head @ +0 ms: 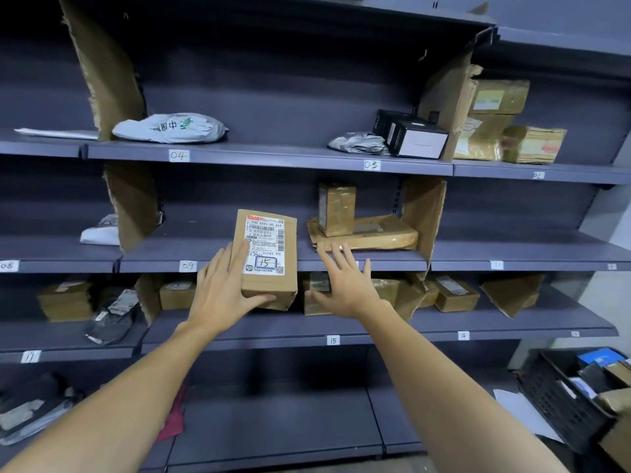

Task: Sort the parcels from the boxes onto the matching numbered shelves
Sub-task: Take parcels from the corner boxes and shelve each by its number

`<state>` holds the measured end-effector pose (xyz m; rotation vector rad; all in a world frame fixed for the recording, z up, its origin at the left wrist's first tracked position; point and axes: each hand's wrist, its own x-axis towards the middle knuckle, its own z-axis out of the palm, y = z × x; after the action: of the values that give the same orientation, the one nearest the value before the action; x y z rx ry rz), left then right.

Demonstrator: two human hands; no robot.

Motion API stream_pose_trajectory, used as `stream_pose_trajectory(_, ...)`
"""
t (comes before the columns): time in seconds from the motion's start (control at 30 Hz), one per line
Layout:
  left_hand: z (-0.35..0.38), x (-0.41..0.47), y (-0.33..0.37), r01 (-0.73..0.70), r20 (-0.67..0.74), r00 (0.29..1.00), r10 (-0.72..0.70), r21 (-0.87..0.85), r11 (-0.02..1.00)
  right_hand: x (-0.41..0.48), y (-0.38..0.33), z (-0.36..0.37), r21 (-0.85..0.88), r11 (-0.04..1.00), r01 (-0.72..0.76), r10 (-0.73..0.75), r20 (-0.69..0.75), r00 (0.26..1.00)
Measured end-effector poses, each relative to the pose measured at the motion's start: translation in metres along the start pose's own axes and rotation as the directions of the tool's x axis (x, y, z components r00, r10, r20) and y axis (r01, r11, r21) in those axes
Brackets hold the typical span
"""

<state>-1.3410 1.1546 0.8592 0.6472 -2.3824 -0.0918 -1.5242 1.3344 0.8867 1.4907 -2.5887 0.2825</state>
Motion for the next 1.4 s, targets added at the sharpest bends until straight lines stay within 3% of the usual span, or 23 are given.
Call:
stream_pose_trajectory(0.3,0.01,-0.021,-0.037,0.06,0.034,0.998,-0.059,-0.024,0.998,0.005,-0.026,0.026,-0.029,1.0,-0.001,0.002,0.045,0.999)
stream_pose_trajectory(0.63,0.052,-0.041,-0.04,0.115,0.146,0.984,-0.105,-0.06,0.992,0.008,-0.009,0.061,-0.008,1.0,-0.019,0.02,0.099,0.995)
stream_pose_trajectory(1.07,0.158,-0.029,0.026,0.115,0.352,0.932,-0.084,-0.068,0.991,0.018,0.101,0.117,0.042,0.993,-0.106,0.096,0.199,0.975)
stream_pose_trajectory(1.4,0.238,0.022,0.074,0.13,0.413,0.905,-0.105,-0.034,0.991,0.053,0.197,0.151,0.11,0.987,-0.115,0.082,0.268,0.96)
